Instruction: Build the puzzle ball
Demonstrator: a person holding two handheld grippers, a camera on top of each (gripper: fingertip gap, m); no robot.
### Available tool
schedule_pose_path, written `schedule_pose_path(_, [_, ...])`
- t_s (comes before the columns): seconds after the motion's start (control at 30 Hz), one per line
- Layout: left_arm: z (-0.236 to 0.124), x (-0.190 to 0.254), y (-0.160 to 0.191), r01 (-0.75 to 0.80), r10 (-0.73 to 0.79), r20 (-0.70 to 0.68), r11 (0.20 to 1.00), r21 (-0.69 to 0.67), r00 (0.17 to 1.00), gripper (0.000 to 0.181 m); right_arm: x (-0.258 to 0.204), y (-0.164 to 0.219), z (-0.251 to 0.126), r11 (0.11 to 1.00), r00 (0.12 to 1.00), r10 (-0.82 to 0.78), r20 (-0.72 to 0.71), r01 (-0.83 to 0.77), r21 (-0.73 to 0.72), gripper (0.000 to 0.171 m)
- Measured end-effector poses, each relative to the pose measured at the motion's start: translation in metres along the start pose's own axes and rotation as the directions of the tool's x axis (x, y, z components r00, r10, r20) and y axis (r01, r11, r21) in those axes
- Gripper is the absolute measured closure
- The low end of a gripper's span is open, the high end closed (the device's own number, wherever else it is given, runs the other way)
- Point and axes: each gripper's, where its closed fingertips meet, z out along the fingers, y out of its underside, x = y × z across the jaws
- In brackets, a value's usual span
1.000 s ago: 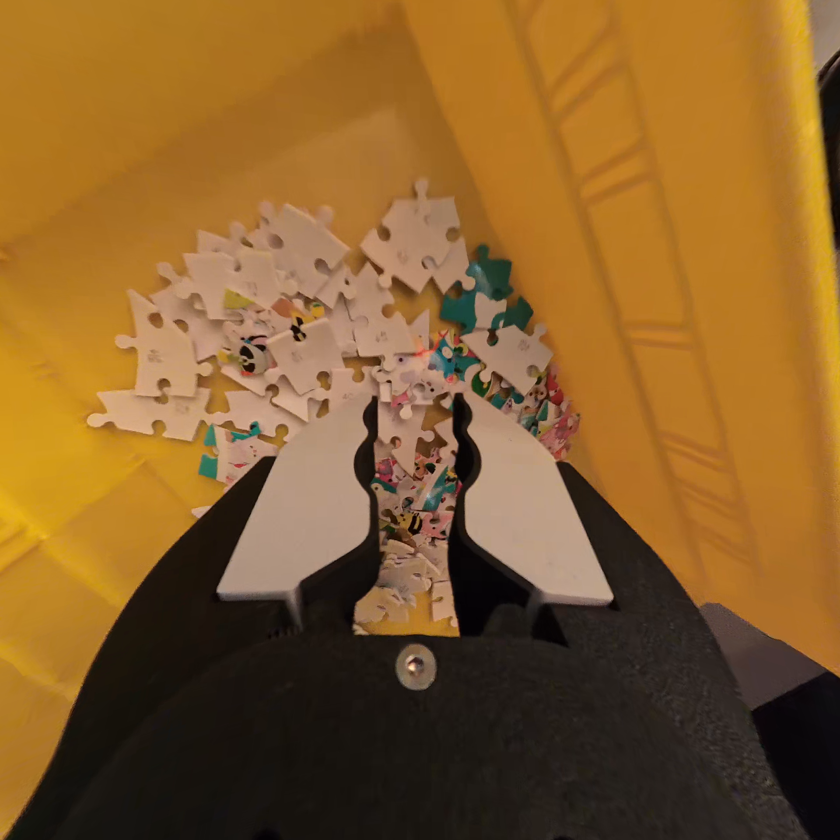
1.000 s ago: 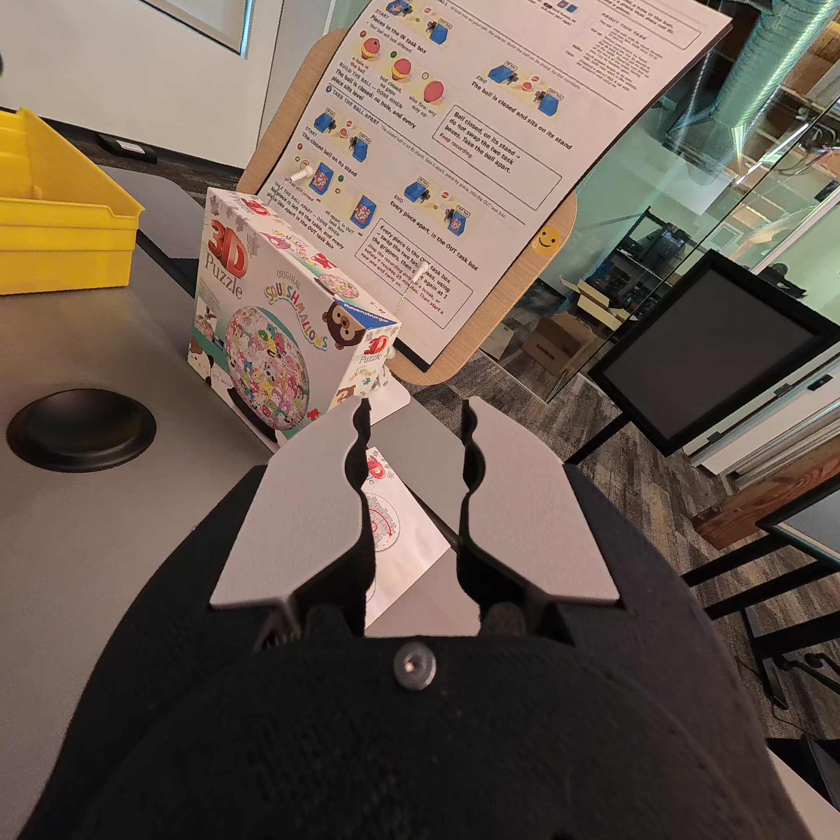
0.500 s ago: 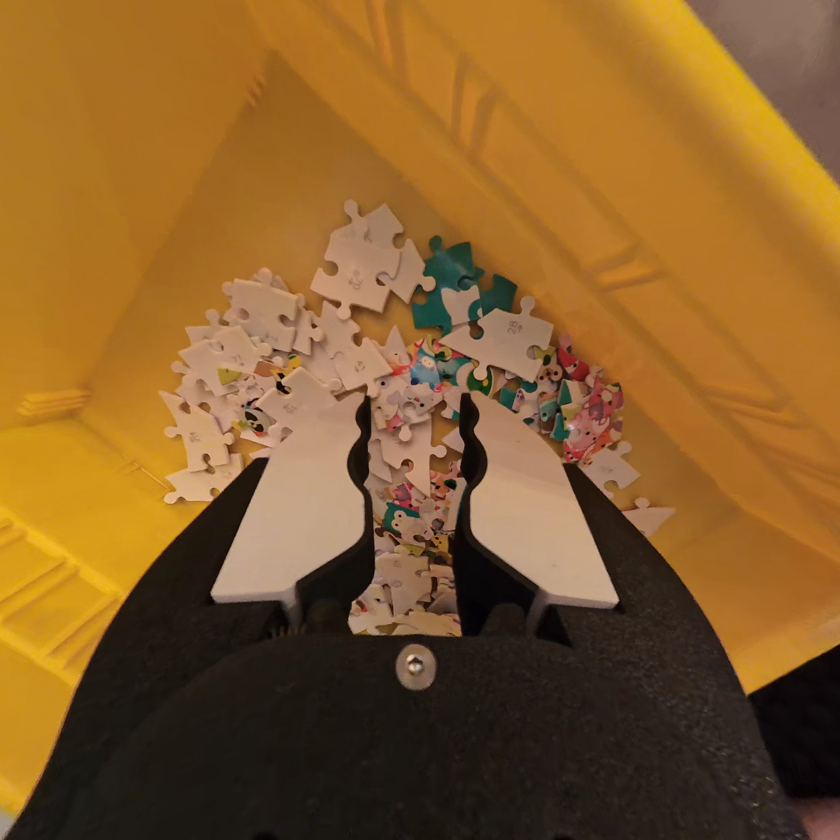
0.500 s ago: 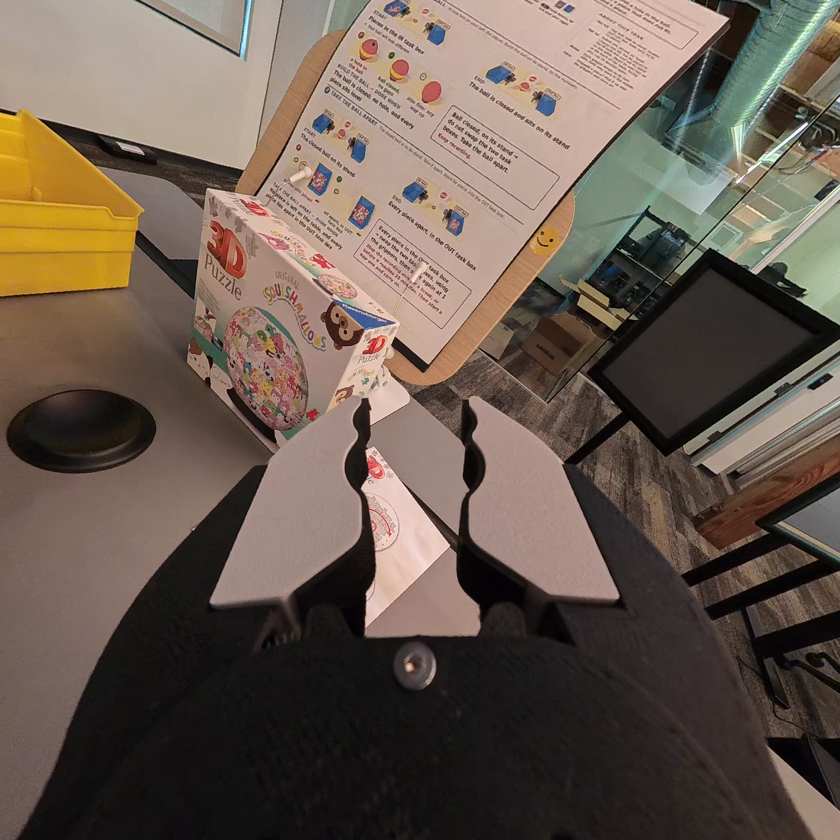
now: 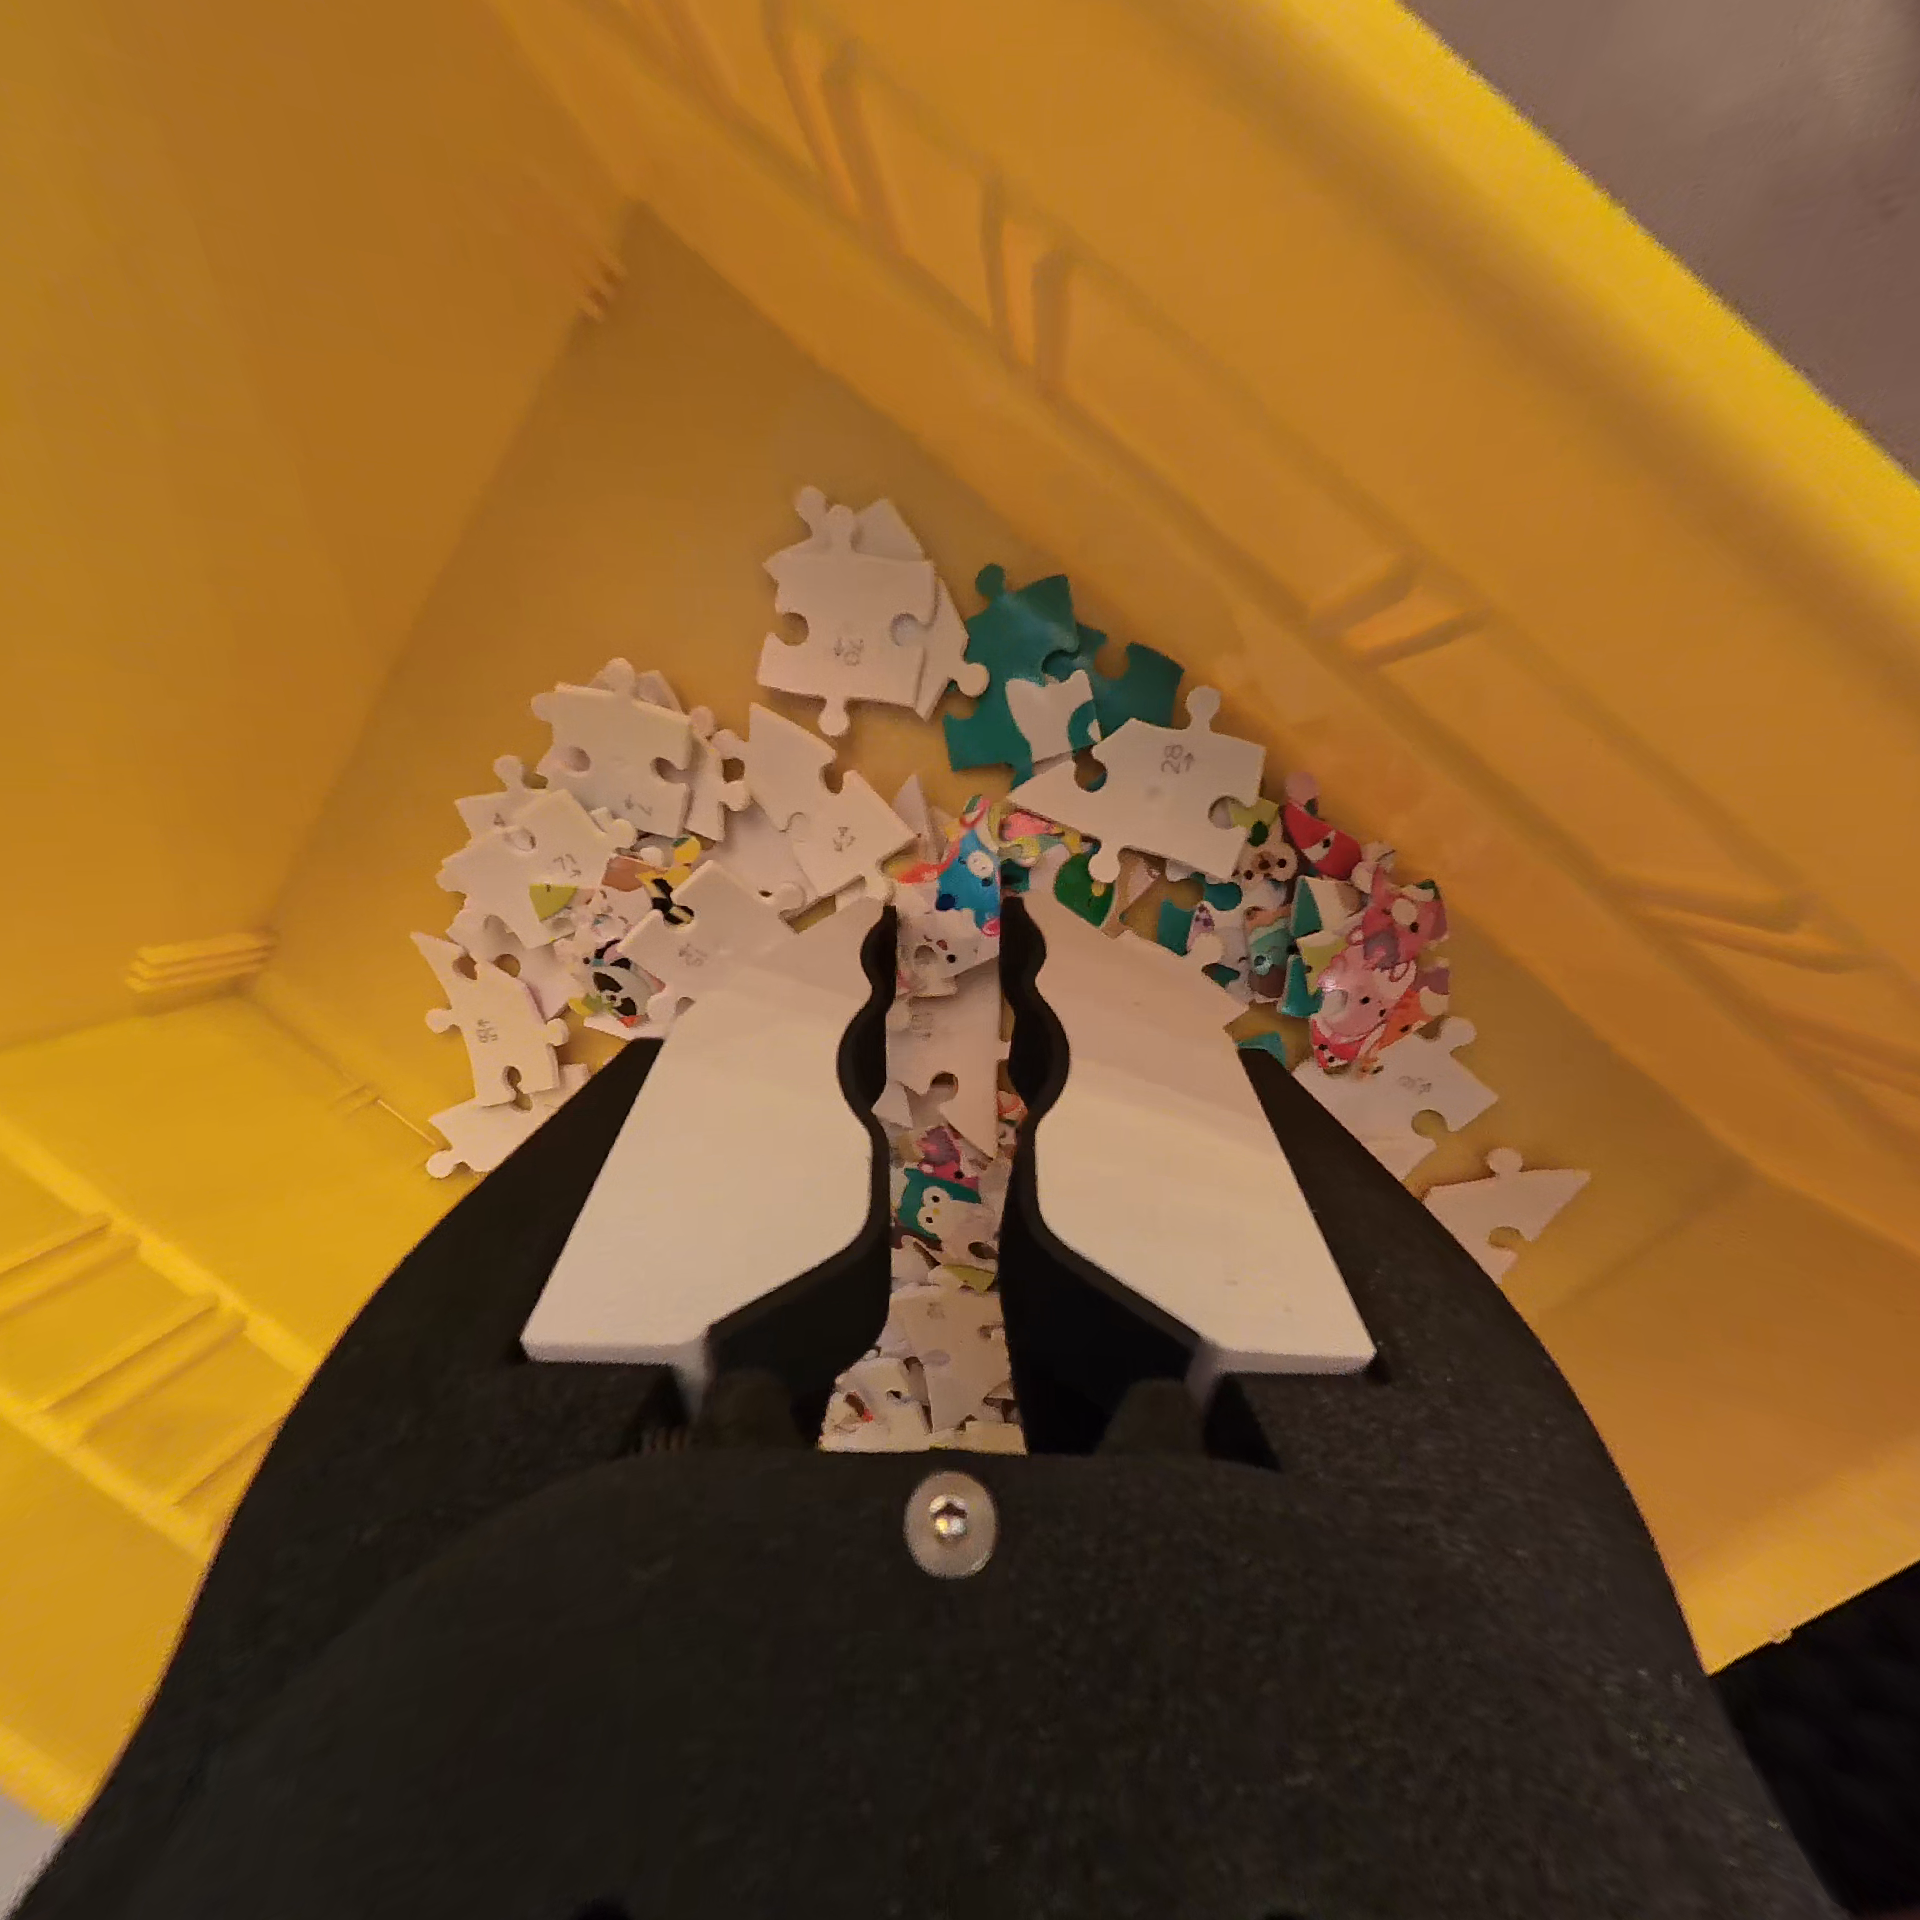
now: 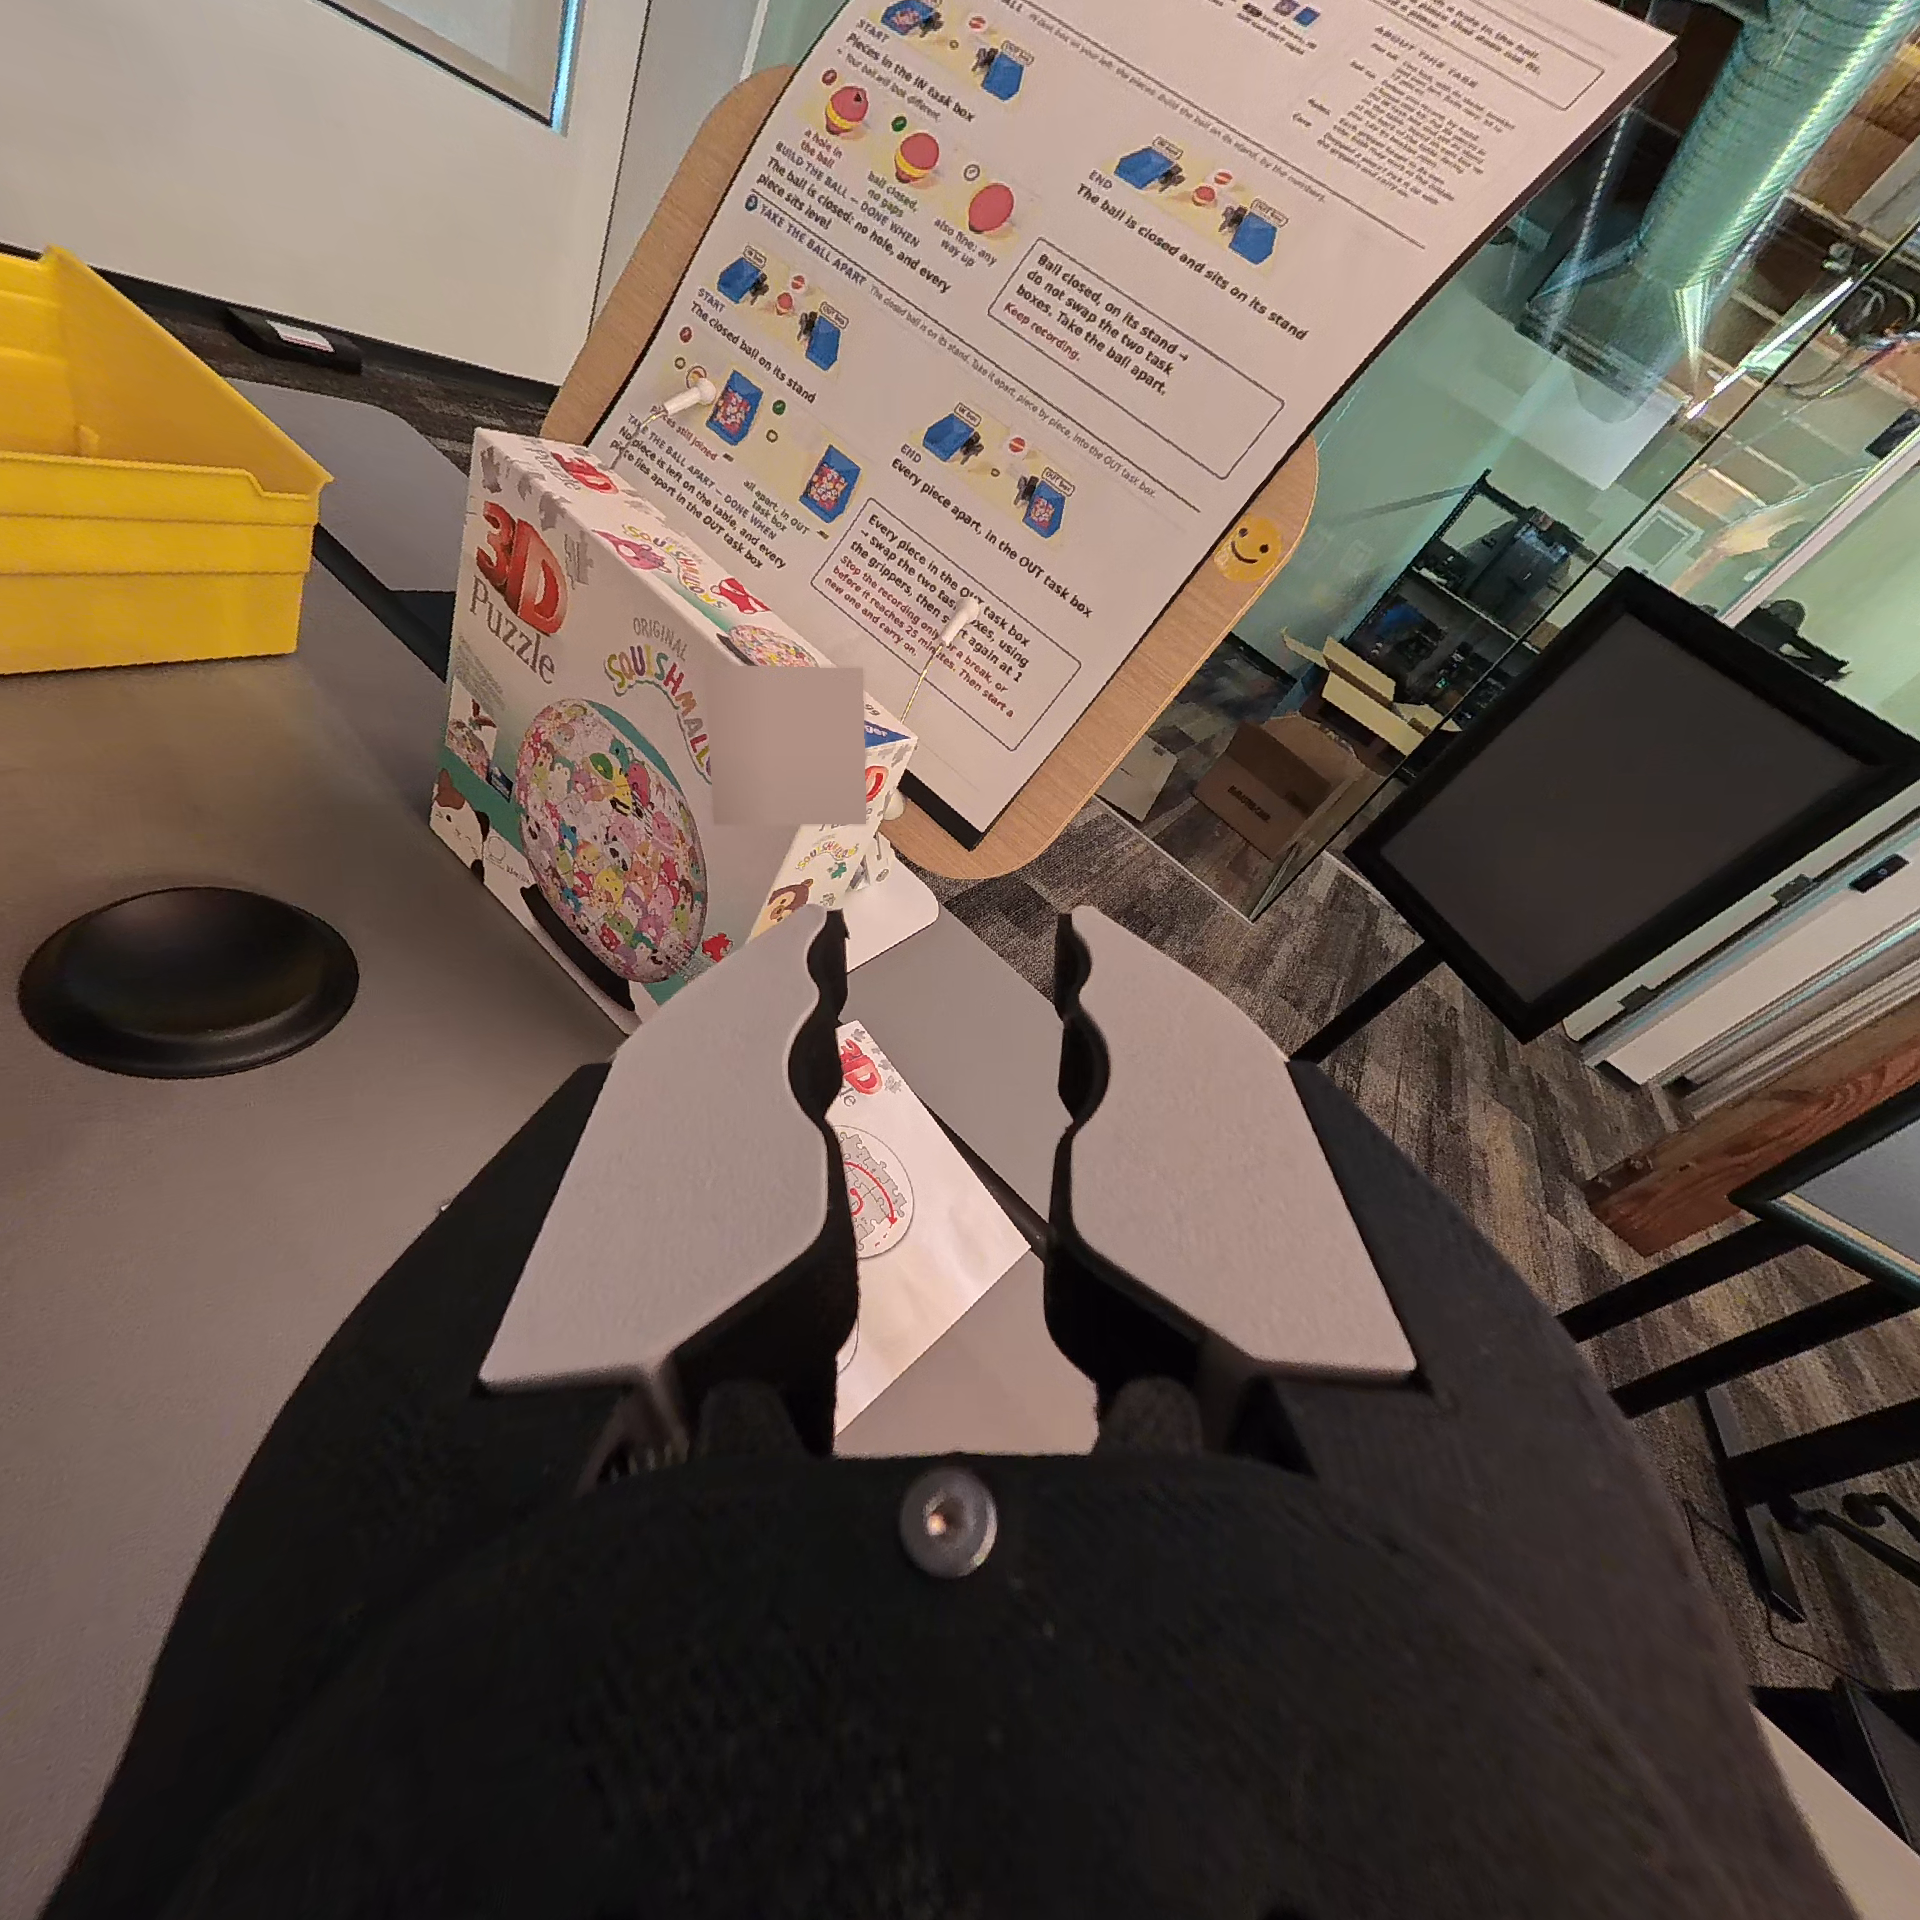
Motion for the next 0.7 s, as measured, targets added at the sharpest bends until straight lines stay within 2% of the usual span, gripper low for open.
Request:
schedule_pose_path(0.27, [-0.018,-0.013,-0.01,0.081,-0.084,0.018,0.99,0.113,0.996,0.179,-0.001,0.0,0.0,1.0,1.0,0.001,0.003,-0.001,0.0,0.132])
schedule_pose_path(0.47, [-0.025,-0.02,-0.01,0.244,-0.238,-0.058,0.959,0.147,0.97,0.179,0.0,-0.001,-0.001,1.0,1.0,0.0,0.002,0.0,0.002,0.132])
schedule_pose_path(0.6, [-0.031,-0.016,-0.014,0.377,-0.346,-0.192,0.912,0.16,0.919,0.179,0.0,-0.001,-0.001,1.0,1.0,-0.001,0.003,0.001,0.002,0.132])
schedule_pose_path(0.7, [-0.04,-0.009,-0.02,0.488,-0.412,-0.348,0.857,0.167,0.842,0.179,0.0,-0.001,-0.001,1.0,1.0,-0.001,0.003,0.001,0.002,0.132])
